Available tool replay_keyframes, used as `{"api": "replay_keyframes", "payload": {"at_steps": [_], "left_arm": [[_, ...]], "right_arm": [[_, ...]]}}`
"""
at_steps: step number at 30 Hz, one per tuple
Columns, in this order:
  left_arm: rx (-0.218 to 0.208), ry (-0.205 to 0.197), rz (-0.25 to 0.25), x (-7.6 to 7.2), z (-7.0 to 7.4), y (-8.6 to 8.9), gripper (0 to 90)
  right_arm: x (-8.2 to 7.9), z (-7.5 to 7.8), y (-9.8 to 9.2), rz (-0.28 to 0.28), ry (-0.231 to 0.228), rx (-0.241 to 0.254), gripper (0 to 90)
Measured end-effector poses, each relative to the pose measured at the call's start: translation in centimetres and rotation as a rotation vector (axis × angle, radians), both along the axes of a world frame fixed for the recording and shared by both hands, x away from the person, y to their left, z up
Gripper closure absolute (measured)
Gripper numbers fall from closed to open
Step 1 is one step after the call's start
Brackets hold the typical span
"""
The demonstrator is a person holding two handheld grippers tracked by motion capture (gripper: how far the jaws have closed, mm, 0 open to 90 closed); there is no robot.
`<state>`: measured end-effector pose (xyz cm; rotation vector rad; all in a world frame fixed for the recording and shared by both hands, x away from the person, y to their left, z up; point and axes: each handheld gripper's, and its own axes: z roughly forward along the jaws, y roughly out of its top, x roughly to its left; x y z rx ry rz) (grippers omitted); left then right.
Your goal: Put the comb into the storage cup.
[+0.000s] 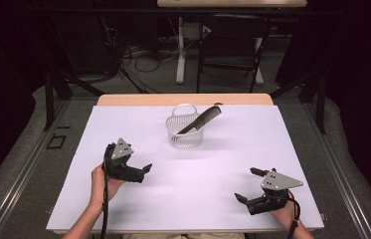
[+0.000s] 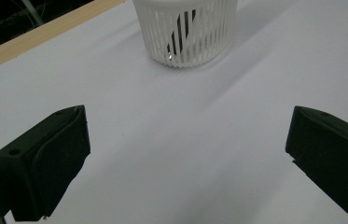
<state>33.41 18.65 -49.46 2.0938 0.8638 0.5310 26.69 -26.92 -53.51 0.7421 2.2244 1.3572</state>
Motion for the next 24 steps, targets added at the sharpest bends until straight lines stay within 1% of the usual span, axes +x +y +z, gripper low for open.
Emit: {"api": "replay_keyframes", "payload": {"at_steps": [4, 7, 11, 19, 24], "left_arm": [[-0.005, -0.008, 0.017, -0.7, -0.3, 0.5, 0.1], [-0.022, -0.003, 0.021, -1.1, -0.5, 0.7, 0.1], [-0.016, -0.010, 0.024, -1.6, -0.8, 0.7, 0.1], [-0.025, 0.000, 0.044, -2.5, -1.6, 1.2, 0.1], [-0.023, 0.003, 0.044, -3.2, -2.2, 1.3, 0.1]], "right_arm": [[0.0, -0.1, -0.1, -0.004, 0.003, 0.000, 1.4], [0.0, -0.1, 0.0, -0.002, 0.006, -0.001, 1.4], [0.0, 0.0, 0.0, -0.002, 0.002, -0.001, 1.4], [0.0, -0.1, 0.0, -0.001, 0.002, 0.002, 1.4], [0.0, 0.0, 0.0, -0.003, 0.005, 0.000, 1.4]]}}
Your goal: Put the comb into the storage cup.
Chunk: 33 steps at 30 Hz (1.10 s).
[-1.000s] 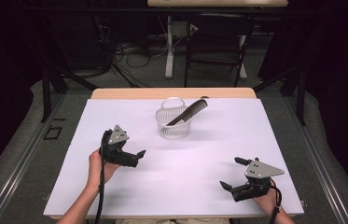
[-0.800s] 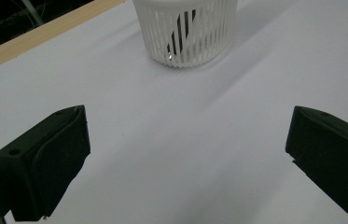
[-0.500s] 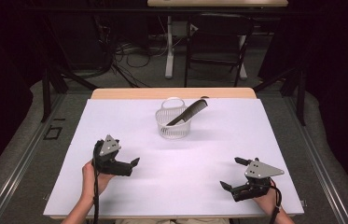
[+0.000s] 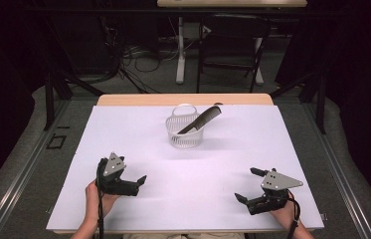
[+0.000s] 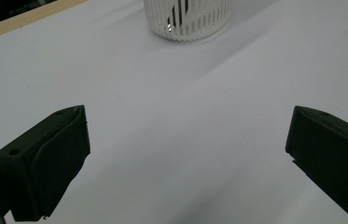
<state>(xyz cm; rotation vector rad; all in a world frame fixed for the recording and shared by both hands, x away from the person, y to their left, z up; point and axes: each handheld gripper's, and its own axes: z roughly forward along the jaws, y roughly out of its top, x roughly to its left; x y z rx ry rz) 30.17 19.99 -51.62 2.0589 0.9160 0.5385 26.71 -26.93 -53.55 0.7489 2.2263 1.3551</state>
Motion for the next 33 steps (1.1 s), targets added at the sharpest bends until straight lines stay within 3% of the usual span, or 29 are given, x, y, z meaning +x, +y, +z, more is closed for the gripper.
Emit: {"api": "replay_keyframes", "payload": {"at_steps": [13, 33], "left_arm": [[-0.019, 0.015, 0.008, -2.1, -1.3, 1.2, 0.1], [-0.005, 0.003, 0.051, -4.3, -2.1, 2.5, 0.1]], "right_arm": [[0.0, 0.0, 0.0, 0.003, -0.004, 0.000, 1.4], [0.0, 0.0, 0.1, 0.002, 0.000, -0.002, 1.3]]}}
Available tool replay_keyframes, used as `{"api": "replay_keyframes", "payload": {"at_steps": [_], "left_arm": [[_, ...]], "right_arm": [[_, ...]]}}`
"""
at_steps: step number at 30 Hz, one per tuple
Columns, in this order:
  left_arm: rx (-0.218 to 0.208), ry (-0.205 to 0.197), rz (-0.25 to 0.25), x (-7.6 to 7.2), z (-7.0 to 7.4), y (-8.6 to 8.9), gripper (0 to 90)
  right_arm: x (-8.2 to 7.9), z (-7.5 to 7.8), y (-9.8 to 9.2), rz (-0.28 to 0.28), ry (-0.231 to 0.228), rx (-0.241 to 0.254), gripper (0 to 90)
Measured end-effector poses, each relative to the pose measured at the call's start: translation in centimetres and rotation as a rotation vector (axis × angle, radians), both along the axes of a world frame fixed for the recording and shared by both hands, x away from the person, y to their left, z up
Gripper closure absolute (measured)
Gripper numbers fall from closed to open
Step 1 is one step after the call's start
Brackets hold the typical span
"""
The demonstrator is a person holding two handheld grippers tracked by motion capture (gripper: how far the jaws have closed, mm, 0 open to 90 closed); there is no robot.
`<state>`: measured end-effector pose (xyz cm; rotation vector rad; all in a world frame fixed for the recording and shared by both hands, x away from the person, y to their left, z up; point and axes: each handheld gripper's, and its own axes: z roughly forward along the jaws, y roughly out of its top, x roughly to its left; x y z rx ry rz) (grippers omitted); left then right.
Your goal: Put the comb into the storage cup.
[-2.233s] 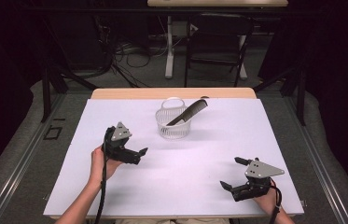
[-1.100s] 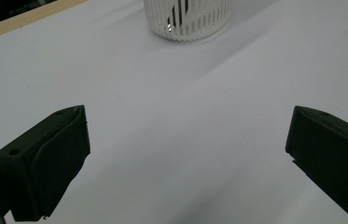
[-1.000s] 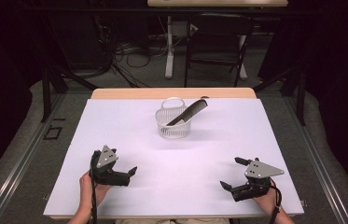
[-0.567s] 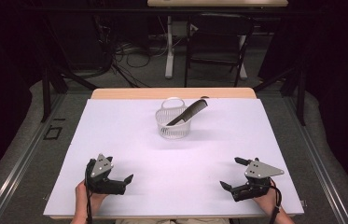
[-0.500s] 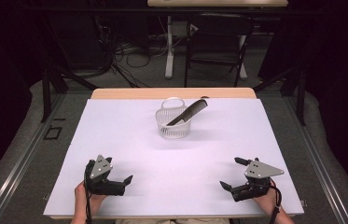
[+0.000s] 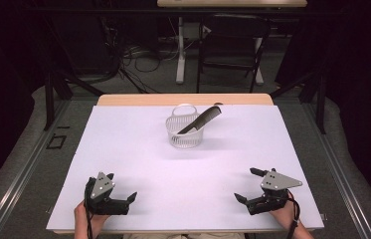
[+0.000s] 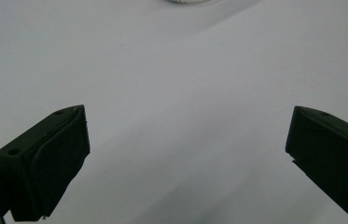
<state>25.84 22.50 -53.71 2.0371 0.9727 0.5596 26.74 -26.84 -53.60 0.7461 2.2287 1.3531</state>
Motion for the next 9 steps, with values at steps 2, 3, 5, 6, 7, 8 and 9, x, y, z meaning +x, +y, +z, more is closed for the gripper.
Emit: {"api": "replay_keyframes", "payload": {"at_steps": [2, 3, 5, 6, 7, 8, 9], "left_arm": [[0.002, 0.000, 0.002, -0.06, 0.03, 0.05, 0.1], [0.003, -0.003, 0.002, -0.07, 0.04, 0.06, 0.1], [0.007, -0.005, 0.005, -0.09, 0.07, 0.05, 0.1], [0.009, -0.006, 0.006, -0.07, 0.06, 0.04, 0.1], [0.009, -0.003, 0.005, -0.02, 0.03, 0.05, 0.0], [0.008, 0.001, 0.008, 0.02, -0.03, 0.02, 0.0], [0.010, 0.010, 0.006, 0.09, -0.09, 0.00, 0.1]], "right_arm": [[0.01, -0.01, 0.00, 0.001, -0.001, -0.001, 1.4], [0.03, -0.02, 0.00, 0.001, -0.001, -0.001, 1.4], [0.04, -0.01, -0.01, 0.002, 0.000, -0.002, 1.4], [0.04, -0.01, 0.00, 0.003, -0.001, -0.002, 1.3], [0.04, -0.02, 0.01, 0.003, -0.002, -0.001, 1.3], [0.03, -0.02, 0.01, 0.004, -0.001, -0.001, 1.3], [0.03, -0.02, 0.00, 0.005, -0.001, -0.002, 1.3]]}}
